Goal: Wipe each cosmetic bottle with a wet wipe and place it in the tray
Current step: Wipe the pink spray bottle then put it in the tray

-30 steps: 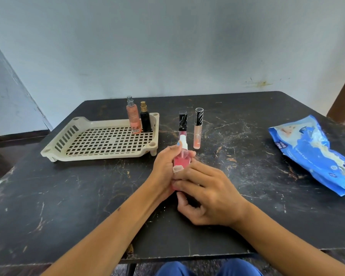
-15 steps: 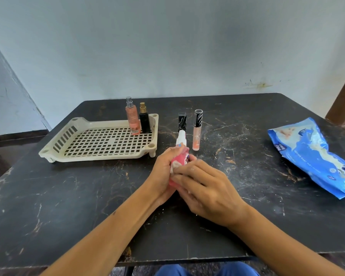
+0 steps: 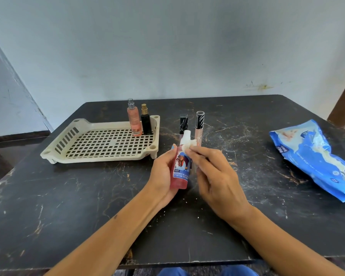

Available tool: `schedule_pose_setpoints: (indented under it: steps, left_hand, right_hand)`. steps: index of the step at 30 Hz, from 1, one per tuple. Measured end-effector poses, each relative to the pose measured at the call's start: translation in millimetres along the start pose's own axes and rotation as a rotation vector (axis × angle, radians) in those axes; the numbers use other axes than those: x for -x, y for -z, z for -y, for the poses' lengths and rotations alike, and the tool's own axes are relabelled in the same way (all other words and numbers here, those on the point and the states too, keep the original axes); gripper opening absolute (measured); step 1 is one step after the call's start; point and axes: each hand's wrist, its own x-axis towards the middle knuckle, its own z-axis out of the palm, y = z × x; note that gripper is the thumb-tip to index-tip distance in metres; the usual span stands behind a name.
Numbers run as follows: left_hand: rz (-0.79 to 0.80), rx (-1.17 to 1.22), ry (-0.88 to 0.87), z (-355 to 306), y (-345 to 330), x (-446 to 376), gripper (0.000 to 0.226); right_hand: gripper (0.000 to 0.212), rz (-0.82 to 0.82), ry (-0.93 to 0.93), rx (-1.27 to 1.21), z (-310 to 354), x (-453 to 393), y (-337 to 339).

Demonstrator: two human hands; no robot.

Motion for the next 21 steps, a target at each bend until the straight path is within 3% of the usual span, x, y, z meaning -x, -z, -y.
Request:
schedule_pose_setpoints:
  steps: [3,8,13,18,21]
  left_hand:
    - [-0.039,-0.018,0.012,0,-1,1,0.038]
    - [-0.116,0.007,0.111,-4,2,-2,0.042]
    - [-0.096,0.032,0.025,-3,-3,-1,0.033]
    - [-0.174,0.023,0.192,-6,-3,3,0.054]
    - [-0.244,0.022,0.184,-10,0,1,0.052]
  right_hand:
    - [0.029,0.031,0.016,-0.004,-1,1,-1]
    - [0.026,0.077,0.275,-0.067,11,4,-1]
    - [0.025,-0.003,0.067,-0.004,1,1,-3]
    - [0.021,0.136,0.356,-0.035,11,4,-1]
    - [0.018,0.113,0.445,0.028,10,4,-1]
